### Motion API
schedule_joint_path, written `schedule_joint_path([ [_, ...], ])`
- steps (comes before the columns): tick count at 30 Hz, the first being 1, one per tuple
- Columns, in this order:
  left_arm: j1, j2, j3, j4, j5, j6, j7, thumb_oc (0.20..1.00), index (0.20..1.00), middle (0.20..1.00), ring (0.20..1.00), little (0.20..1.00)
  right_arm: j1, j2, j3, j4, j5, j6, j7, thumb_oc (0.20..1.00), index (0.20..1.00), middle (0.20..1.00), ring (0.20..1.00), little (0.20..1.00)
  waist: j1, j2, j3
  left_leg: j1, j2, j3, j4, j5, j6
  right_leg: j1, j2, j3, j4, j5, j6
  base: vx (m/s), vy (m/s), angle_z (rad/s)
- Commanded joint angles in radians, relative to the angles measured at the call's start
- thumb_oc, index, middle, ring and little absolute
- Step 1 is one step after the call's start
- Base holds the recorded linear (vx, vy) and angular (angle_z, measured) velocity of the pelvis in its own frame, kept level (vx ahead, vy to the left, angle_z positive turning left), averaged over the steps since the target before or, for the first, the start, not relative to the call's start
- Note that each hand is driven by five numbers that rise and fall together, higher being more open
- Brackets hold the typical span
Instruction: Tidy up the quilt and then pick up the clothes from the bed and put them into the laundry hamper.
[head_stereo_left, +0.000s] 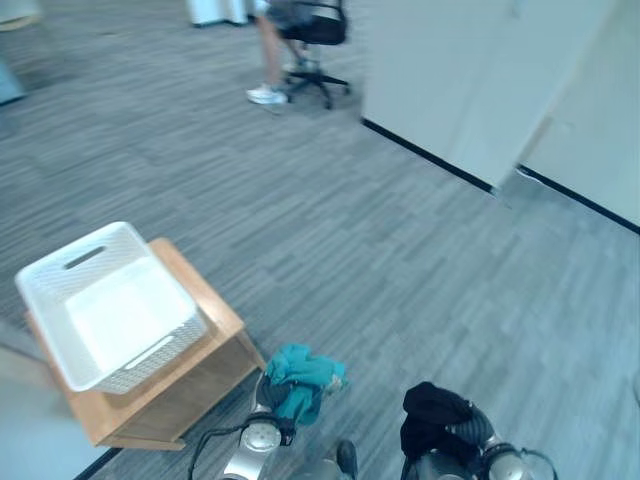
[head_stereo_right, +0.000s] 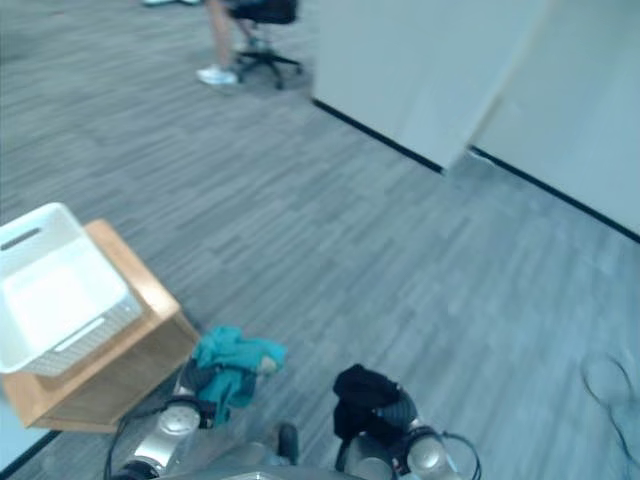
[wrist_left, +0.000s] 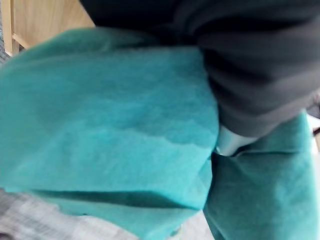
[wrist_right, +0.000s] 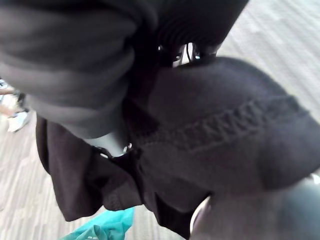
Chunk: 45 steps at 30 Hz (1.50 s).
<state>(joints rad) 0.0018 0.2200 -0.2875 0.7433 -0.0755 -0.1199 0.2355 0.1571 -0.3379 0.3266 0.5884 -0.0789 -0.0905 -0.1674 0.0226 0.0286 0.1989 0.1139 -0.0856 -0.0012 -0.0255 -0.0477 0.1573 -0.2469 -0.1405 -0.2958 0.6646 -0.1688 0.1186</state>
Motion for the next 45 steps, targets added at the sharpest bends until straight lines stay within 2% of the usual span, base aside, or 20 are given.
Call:
schedule_joint_path([
  [1,0.04,0.016,-0.01,-0.037,0.011,-0.021,-0.01,0.2,0.2,0.2,0.2,0.2,-0.045,-0.023,-0.045,-0.069,-0.011,-0.04,0.001,0.2,0.2,0.2,0.2,0.2,-0.009,0.015,0.006,0.142,0.092,0.044,-0.062,-0.091,-0.163,0.11,-0.07,0.032,-0.604,0.224,0.063,0.83,-0.251,0.92],
  [3,0.045,0.023,0.008,-0.033,0.027,-0.025,-0.009,0.2,0.2,0.2,0.2,0.2,-0.036,-0.029,-0.064,-0.085,-0.009,-0.033,0.005,0.2,0.2,0.2,0.2,0.2,-0.029,0.017,0.0,0.204,0.125,0.0,-0.062,-0.127,-0.193,0.064,-0.125,0.098,-0.752,0.326,0.102,0.99,-0.334,1.35],
  [8,0.063,0.033,0.03,-0.016,0.022,-0.034,-0.019,0.2,0.2,0.2,0.2,0.2,-0.033,-0.033,-0.047,-0.09,-0.044,-0.038,0.027,0.2,0.2,0.2,0.2,0.2,-0.024,0.008,-0.013,0.269,0.178,-0.029,-0.015,-0.117,-0.228,0.099,-0.14,0.096,-0.739,0.365,0.131,0.61,-0.232,1.22],
  [11,0.058,0.009,0.059,-0.009,-0.049,-0.036,-0.025,0.2,0.2,0.2,0.2,0.2,-0.129,-0.062,0.01,-0.122,-0.026,-0.055,0.042,0.2,0.2,0.2,0.2,0.2,0.027,-0.004,0.007,0.025,0.237,-0.019,0.498,0.061,-0.261,0.191,-0.115,0.057,-0.705,0.311,0.048,0.51,-0.42,0.56],
  [13,0.082,0.022,0.071,-0.071,-0.066,-0.035,-0.031,0.2,0.2,0.2,0.2,0.2,-0.155,-0.097,0.043,-0.158,-0.052,-0.053,0.036,0.2,0.2,0.2,0.2,0.2,0.074,-0.038,0.027,-0.129,0.333,0.177,0.631,0.046,-0.231,0.32,-0.108,-0.06,-0.752,0.235,0.016,0.58,-0.479,0.76],
  [15,0.091,0.025,0.076,-0.074,-0.062,-0.036,-0.037,0.2,0.2,0.2,0.2,0.2,-0.167,-0.102,0.05,-0.164,-0.059,-0.051,0.041,0.2,0.2,0.2,0.2,0.2,0.085,-0.045,0.025,-0.155,0.333,0.236,0.609,0.007,-0.229,0.344,-0.108,-0.077,-0.752,0.211,0.019,0.34,-0.134,0.79],
  [17,0.1,0.028,0.088,-0.072,-0.059,-0.037,-0.048,0.2,0.2,0.2,0.2,0.2,-0.199,-0.105,0.07,-0.175,-0.076,-0.051,0.051,0.2,0.2,0.2,0.2,0.2,0.111,-0.051,0.01,-0.221,0.269,0.301,0.502,-0.091,-0.211,0.404,-0.084,-0.105,-0.752,0.148,0.022,0.53,-0.105,0.7],
  [19,0.121,0.029,0.083,-0.056,-0.039,-0.021,-0.069,0.2,0.2,0.2,0.2,0.2,-0.235,-0.083,0.076,-0.154,-0.08,-0.053,0.041,0.2,0.2,0.2,0.2,0.2,0.12,-0.036,-0.028,-0.239,0.213,0.548,0.236,-0.025,-0.196,0.472,-0.007,-0.178,-0.738,0.091,0.022,0.59,-0.078,1.08],
  [20,0.122,0.029,0.083,-0.056,-0.038,-0.02,-0.069,0.2,0.2,0.2,0.2,0.2,-0.236,-0.082,0.078,-0.151,-0.08,-0.054,0.04,0.2,0.2,0.2,0.2,0.2,0.12,-0.038,-0.028,-0.231,0.205,0.55,0.217,-0.015,-0.194,0.473,-0.01,-0.178,-0.738,0.092,0.024,0.49,-0.021,1.88],
  [21,0.135,0.028,0.082,-0.066,-0.027,-0.007,-0.082,0.2,0.2,0.2,0.2,0.2,-0.234,-0.065,0.065,-0.152,-0.078,-0.056,0.032,0.2,0.2,0.2,0.2,0.2,0.108,-0.031,-0.042,-0.202,0.216,0.734,0.154,0.004,-0.178,0.496,0.016,-0.25,-0.666,0.087,0.041,0.3,0.0,1.65],
  [22,0.138,0.028,0.083,-0.069,-0.027,-0.005,-0.083,0.2,0.2,0.2,0.2,0.2,-0.232,-0.064,0.066,-0.152,-0.079,-0.056,0.032,0.2,0.2,0.2,0.2,0.2,0.106,-0.031,-0.041,-0.197,0.21,0.733,0.145,0.007,-0.175,0.496,0.013,-0.253,-0.659,0.084,0.044,0.63,0.181,1.15],
  [23,0.162,0.029,0.078,-0.068,-0.031,-0.008,-0.09,0.2,0.2,0.2,0.2,0.2,-0.224,-0.045,0.082,-0.166,-0.085,-0.054,0.042,0.2,0.2,0.2,0.2,0.2,0.114,-0.034,-0.049,-0.137,0.108,0.669,0.082,-0.049,-0.101,0.475,-0.02,-0.278,-0.433,0.167,0.09,0.34,0.212,0.88],
  [26,0.159,0.042,0.074,-0.053,-0.015,-0.001,-0.098,0.2,0.2,0.2,0.2,0.2,-0.207,-0.027,0.072,-0.181,-0.078,-0.061,0.053,0.2,0.2,0.2,0.2,0.2,0.061,-0.01,-0.037,-0.038,0.071,0.583,0.004,-0.07,-0.052,0.357,-0.111,-0.259,-0.051,0.3,0.143,0.45,0.172,2.46],
  [28,0.148,0.049,0.071,-0.048,-0.009,0.002,-0.097,0.2,0.2,0.2,0.2,0.2,-0.211,-0.029,0.075,-0.18,-0.076,-0.062,0.054,0.2,0.2,0.2,0.2,0.2,0.039,-0.001,-0.035,-0.011,0.069,0.542,-0.024,-0.065,-0.051,0.293,-0.119,-0.204,0.036,0.265,0.14,0.29,-0.06,1.9],
  [29,0.146,0.101,0.085,-0.051,0.017,0.005,-0.136,0.2,0.2,0.2,0.2,0.2,-0.212,-0.26,-0.088,-0.057,0.092,-0.054,0.196,0.2,0.2,0.2,0.2,0.2,0.021,-0.02,-0.046,0.004,0.08,0.511,-0.043,-0.053,-0.064,0.267,-0.114,-0.176,0.039,0.254,0.143,0.33,-0.215,1.57],
  [33,0.151,0.116,0.09,-0.088,0.035,-0.011,-0.123,0.2,0.2,0.2,0.2,0.2,-0.162,-0.109,-0.036,-0.347,-0.004,-0.075,0.075,0.2,0.2,0.2,0.2,0.2,-0.034,-0.004,-0.024,0.023,0.11,0.373,-0.053,-0.029,-0.095,0.171,-0.106,-0.028,-0.226,0.219,0.064,0.27,-0.395,1.77],
  [34,0.164,0.13,0.099,-0.106,0.047,-0.016,-0.118,0.2,0.2,0.2,0.2,0.2,-0.155,-0.112,-0.06,-0.415,-0.014,-0.078,0.057,0.2,0.2,0.2,0.2,0.2,-0.056,-0.019,-0.027,0.033,0.117,0.275,-0.051,-0.033,-0.125,0.169,-0.087,0.154,-0.494,0.208,0.047,0.41,-0.458,1.58],
  [36,0.157,0.135,0.109,-0.115,0.049,-0.018,-0.115,0.2,0.2,0.2,0.2,0.2,-0.154,-0.12,-0.08,-0.456,-0.014,-0.073,0.052,0.2,0.2,0.2,0.2,0.2,-0.073,-0.025,-0.023,0.04,0.121,0.222,-0.052,-0.038,-0.136,0.17,-0.075,0.272,-0.595,0.222,0.053,0.36,-0.433,1.78],
  [37,0.155,0.16,0.148,-0.135,0.085,0.006,-0.077,0.2,0.2,0.2,0.2,0.2,-0.14,-0.148,-0.097,-0.481,-0.078,-0.055,0.044,0.2,0.2,0.2,0.2,0.2,-0.081,-0.043,-0.007,0.066,0.145,0.147,-0.055,-0.054,-0.159,0.152,-0.058,0.455,-0.641,0.246,0.088,0.22,-0.35,1.91],
  [45,0.175,0.171,0.211,-0.09,-0.003,-0.016,-0.115,0.2,0.2,0.2,0.2,0.2,-0.533,-0.165,0.011,-0.741,-0.008,-0.111,0.078,0.2,0.2,0.2,0.2,0.2,-0.028,-0.094,-0.062,0.039,0.249,0.082,-0.059,0.009,-0.249,0.263,-0.028,0.33,-0.752,0.213,0.053,0.17,-0.37,1.15],
])
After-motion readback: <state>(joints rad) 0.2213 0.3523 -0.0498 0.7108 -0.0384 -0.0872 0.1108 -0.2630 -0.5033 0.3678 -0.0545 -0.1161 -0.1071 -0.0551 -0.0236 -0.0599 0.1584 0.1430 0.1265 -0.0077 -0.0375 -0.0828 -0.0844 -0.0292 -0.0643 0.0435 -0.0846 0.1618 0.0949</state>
